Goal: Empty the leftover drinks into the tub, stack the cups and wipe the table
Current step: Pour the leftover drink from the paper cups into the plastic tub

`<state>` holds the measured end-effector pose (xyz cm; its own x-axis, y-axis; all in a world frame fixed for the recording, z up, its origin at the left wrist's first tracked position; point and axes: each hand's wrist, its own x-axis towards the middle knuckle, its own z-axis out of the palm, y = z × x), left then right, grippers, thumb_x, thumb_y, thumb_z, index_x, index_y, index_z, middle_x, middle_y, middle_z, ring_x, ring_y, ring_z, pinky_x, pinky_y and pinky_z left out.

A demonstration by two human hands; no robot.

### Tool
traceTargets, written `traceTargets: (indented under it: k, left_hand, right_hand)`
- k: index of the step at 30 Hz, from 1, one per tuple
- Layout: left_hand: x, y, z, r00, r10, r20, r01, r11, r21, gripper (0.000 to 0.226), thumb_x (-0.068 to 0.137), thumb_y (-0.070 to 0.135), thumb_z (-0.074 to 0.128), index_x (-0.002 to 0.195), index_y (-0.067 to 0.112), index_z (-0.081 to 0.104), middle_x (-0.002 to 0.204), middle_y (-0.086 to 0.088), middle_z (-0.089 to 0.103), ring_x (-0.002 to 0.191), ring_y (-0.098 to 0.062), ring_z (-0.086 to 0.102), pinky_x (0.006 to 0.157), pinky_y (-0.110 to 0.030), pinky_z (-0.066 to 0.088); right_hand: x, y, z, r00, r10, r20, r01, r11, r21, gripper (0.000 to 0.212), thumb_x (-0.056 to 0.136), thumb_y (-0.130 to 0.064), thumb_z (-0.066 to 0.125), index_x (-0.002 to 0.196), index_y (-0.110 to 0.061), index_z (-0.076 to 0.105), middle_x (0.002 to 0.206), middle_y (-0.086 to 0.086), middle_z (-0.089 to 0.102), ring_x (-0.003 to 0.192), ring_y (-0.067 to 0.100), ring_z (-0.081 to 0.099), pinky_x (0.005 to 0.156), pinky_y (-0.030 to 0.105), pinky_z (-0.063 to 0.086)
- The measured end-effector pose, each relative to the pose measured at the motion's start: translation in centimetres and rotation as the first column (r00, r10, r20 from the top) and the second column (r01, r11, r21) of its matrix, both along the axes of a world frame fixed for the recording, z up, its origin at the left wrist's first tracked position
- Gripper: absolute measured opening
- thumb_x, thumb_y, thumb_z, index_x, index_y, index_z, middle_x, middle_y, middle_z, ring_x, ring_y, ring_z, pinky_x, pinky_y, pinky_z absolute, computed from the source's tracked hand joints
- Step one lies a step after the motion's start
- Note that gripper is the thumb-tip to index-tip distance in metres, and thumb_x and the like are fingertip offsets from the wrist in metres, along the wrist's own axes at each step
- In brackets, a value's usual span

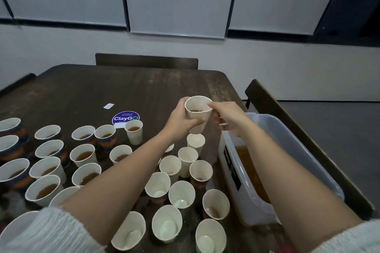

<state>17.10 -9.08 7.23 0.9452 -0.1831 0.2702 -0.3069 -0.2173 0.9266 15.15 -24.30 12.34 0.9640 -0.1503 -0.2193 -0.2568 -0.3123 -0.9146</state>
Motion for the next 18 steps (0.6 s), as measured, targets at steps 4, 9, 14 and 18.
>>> traceTargets:
  k: [4,9,14,18]
  left_hand:
    - [-1.5,-3.2,0.3,0.999,-0.04,0.033,0.04,0.999,-0.019,0.054,0.079,0.01,0.077,0.12,0.021,0.044,0.106,0.014,0.055,0.097,-0.002,0.055,0.077,-0.012,0.045]
    - [-3.1,-7.6,-0.5,0.994,-0.107,0.027,0.107,0.994,-0.008,0.053,0.078,0.013,0.078,0.118,0.024,0.043,0.104,0.014,0.055,0.096,-0.003,0.055,0.081,-0.021,0.046]
    - [-4.2,-11.4,-1.1,0.986,-0.166,0.013,0.166,0.986,-0.014,0.061,0.078,0.015,0.079,0.125,0.022,0.041,0.113,0.008,0.053,0.1,-0.004,0.053,0.075,-0.007,0.044]
    - [-4.4,-13.5,-1.7,0.978,-0.207,-0.031,0.208,0.977,0.047,0.066,0.08,0.015,0.077,0.133,0.021,0.039,0.117,0.013,0.048,0.112,-0.007,0.05,0.073,-0.006,0.042]
  right_hand:
    - [-3.4,-3.0,-0.4,0.992,0.038,-0.12,0.007,0.935,0.355,0.024,0.094,-0.046,0.058,0.105,-0.024,0.059,0.105,0.012,0.06,0.099,0.031,0.061,0.09,0.044,0.052]
    - [-5.6,-6.8,-2.4,0.988,0.043,-0.147,0.046,0.832,0.552,0.03,0.09,-0.05,0.059,0.108,-0.026,0.059,0.11,0.017,0.061,0.101,0.039,0.061,0.096,0.054,0.049]
    - [-6.3,-10.0,-4.1,0.987,-0.092,-0.128,0.152,0.779,0.609,0.051,0.085,-0.045,0.068,0.13,-0.027,0.051,0.123,0.014,0.052,0.111,0.036,0.053,0.081,0.047,0.055]
    - [-6.5,-12.3,-5.3,0.98,-0.168,-0.108,0.2,0.776,0.599,0.051,0.088,-0.042,0.066,0.133,-0.025,0.049,0.123,0.011,0.054,0.112,0.032,0.053,0.088,0.046,0.055]
